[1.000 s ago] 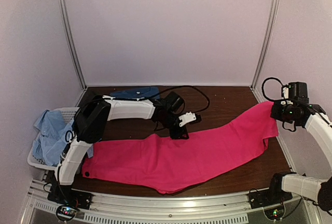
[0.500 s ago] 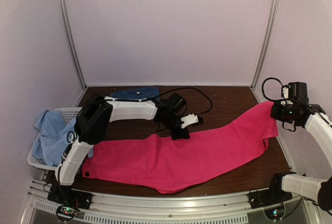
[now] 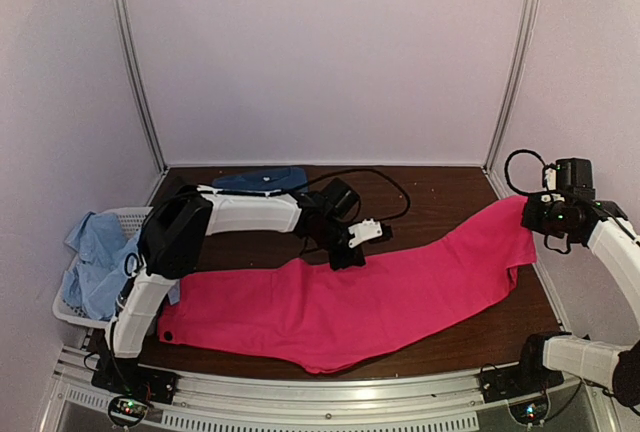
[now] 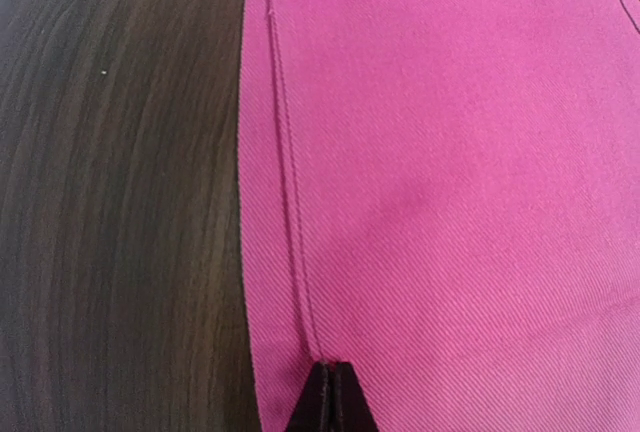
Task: Fold and stack the mixed laundry pile
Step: Adjust the rectangle-folded trousers at the center of the board.
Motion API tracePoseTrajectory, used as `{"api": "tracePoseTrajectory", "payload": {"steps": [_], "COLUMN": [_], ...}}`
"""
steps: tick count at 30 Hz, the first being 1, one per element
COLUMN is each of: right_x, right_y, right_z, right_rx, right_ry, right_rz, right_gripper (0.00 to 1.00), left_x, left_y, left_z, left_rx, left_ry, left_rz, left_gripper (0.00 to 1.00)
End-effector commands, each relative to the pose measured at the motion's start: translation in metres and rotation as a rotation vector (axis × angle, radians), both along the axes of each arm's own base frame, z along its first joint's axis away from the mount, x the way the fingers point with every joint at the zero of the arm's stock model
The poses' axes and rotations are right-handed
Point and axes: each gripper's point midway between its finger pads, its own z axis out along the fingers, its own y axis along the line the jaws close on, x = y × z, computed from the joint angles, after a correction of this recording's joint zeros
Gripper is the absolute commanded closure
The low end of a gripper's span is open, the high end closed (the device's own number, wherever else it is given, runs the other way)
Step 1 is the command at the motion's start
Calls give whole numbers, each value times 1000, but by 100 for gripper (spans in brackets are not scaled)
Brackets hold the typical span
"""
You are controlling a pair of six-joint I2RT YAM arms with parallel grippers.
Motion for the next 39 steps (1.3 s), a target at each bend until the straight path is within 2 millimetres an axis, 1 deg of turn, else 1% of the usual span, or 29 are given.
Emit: {"api": "tracePoseTrajectory", "payload": {"steps": [1,4,7,10,15,18,21,25,27,30,31,32,33,34,35,36,38,39], "right_x": [3,3,3,2,4,4,3,5,6,8,9,8,7,7,7,7,6,4], "right_y": [-6,-6,-8,-9,-10,-11,-15,-16,-15,-12,-13,-18,-23,-28,-34,-41,-61,-71], "right_z": [10,11,13,15,19,21,23,19,19,26,30,34,38,45,51,55,61,63], "right_rx": [-14,-15,-21,-27,-31,-39,-56,-59,-54,-51,-60,-80,-102,-123,-135,-148,-171,-172], "right_ry": [-43,-46,-50,-52,-59,-61,-60,-46,-46,-59,-61,-60,-59,-66,-74,-82,-82,-79], "right_rz": [-26,-28,-34,-40,-41,-49,-64,-65,-59,-42,-43,-58,-79,-101,-122,-148,-220,-258], "right_gripper": [100,100,100,100,100,100,100,100,100,100,100,100,100,100,100,100,100,100], "left_x": [9,16,25,34,46,53,51,53,59,71,71,70,70,67,66,64,61,59], "left_y": [-7,-7,-4,-1,4,10,11,13,16,22,20,20,18,21,23,27,38,45], "left_z": [47,54,53,45,23,12,12,4,0,-8,-2,8,24,35,52,63,87,93], "left_rx": [-75,-91,-99,-87,-52,-42,-68,-53,-34,36,33,20,-6,-28,-61,-83,-114,-115], "left_ry": [-80,-90,-94,-103,-98,-92,-83,-88,-107,-125,-121,-118,-127,-126,-132,-137,-162,-166], "left_rz": [38,60,91,125,171,211,203,214,243,285,288,295,312,331,350,364,405,425], "left_gripper": [100,100,100,100,100,100,100,100,100,100,84,70,57,40,31,25,23,22]}}
